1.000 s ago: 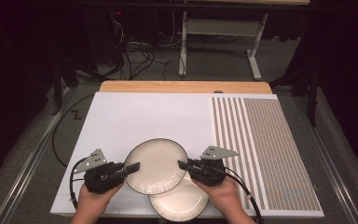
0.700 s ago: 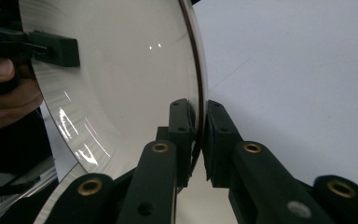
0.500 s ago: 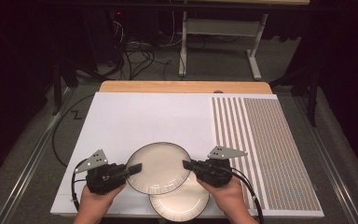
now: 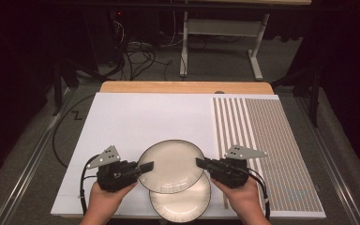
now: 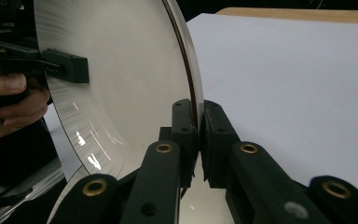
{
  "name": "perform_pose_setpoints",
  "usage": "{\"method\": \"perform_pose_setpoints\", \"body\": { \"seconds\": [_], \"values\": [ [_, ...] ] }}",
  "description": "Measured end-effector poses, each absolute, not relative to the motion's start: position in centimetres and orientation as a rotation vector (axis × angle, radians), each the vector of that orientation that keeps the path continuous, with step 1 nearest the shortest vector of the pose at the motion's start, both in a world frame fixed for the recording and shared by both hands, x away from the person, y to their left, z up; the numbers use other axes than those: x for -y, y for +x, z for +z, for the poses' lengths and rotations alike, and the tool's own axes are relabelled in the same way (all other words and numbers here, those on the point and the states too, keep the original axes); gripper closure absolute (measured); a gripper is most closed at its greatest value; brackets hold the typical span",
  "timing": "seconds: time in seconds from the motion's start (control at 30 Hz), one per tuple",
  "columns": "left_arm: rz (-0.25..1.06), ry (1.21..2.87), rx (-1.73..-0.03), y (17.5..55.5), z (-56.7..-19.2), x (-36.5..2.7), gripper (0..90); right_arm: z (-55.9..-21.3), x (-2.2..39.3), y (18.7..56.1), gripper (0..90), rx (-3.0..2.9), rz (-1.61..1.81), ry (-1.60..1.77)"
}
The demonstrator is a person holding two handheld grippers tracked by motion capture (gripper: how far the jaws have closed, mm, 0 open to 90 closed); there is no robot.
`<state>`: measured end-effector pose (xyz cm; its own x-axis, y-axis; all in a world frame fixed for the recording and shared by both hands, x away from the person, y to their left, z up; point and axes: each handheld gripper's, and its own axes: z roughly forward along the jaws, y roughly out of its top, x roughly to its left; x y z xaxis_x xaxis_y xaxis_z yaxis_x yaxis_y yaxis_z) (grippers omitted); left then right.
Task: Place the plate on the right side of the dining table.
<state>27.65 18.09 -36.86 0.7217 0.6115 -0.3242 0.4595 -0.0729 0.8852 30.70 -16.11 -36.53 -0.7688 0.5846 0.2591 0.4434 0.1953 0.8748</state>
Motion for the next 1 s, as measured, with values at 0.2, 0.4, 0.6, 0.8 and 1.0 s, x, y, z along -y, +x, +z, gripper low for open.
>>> {"method": "perform_pose_setpoints", "body": {
  "seconds": [0.2, 0.4, 0.6, 0.8, 1.0],
  "values": [
    [0.096, 1.738, -0.848, 29.5, -36.4, -15.1, 78.7, -35.8, 19.0, 30.7, 87.2, -2.291, 1.594, 1.071],
    [0.052, 1.763, -0.837, 30.8, -36.1, -13.0, 78.7, -35.6, 21.2, 31.0, 87.2, -2.275, 1.579, 1.119],
    [-0.009, 1.79, -0.842, 32.7, -35.7, -10.5, 78.2, -35.3, 23.7, 31.3, 87.1, -2.25, 1.555, 1.17],
    [-0.046, 1.817, -0.852, 34.3, -35.4, -8.7, 77.6, -35.2, 25.2, 31.9, 87.1, -2.227, 1.543, 1.223],
    [-0.087, 1.852, -0.875, 36.3, -35.4, -6.3, 76.2, -35.2, 27.2, 32.7, 87.2, -2.198, 1.516, 1.287]
  ]
}}
